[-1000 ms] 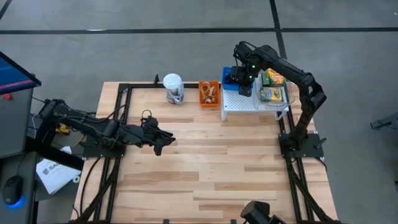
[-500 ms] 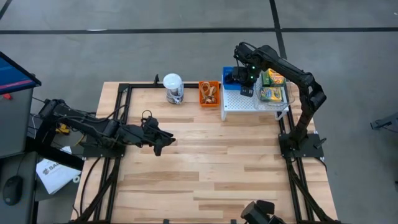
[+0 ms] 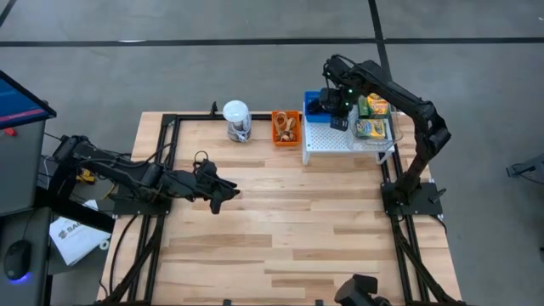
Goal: Pick & Place Office Desk Supplies
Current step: Put the blue basket on the shelf, then put the orange basket on the shelf
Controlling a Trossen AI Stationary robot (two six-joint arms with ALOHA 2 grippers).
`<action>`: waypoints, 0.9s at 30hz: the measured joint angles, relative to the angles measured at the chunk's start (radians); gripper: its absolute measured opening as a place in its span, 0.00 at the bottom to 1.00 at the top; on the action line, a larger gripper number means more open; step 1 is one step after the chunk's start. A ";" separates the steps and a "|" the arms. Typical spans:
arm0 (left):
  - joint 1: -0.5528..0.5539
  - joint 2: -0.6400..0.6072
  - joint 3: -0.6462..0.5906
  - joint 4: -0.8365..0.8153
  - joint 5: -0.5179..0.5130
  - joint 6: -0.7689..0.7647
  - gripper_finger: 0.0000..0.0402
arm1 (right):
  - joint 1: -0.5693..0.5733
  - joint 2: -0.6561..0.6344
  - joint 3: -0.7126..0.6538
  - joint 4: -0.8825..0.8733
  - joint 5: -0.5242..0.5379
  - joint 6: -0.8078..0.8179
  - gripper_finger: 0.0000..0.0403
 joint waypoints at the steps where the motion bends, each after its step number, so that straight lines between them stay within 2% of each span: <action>1: 0.000 0.000 0.000 0.000 0.001 0.001 0.36 | 0.000 -0.006 0.000 0.001 0.000 -0.002 0.16; 12: 0.000 0.012 0.000 -0.001 0.000 0.000 0.36 | 0.062 -0.068 0.000 0.013 -0.065 0.069 0.16; 17: 0.000 0.012 0.000 -0.001 0.001 -0.001 0.36 | 0.148 -0.138 0.000 0.121 -0.156 0.190 0.16; 20: 0.000 0.012 0.000 0.000 0.001 -0.003 0.36 | 0.241 -0.166 0.001 0.222 -0.219 0.275 0.16; 22: 0.000 0.012 0.000 0.000 0.002 -0.003 0.36 | 0.322 -0.167 0.001 0.290 -0.201 0.306 0.16; 27: -0.001 0.012 0.000 0.000 0.002 -0.005 0.36 | 0.525 -0.088 0.002 0.447 -0.052 0.324 0.21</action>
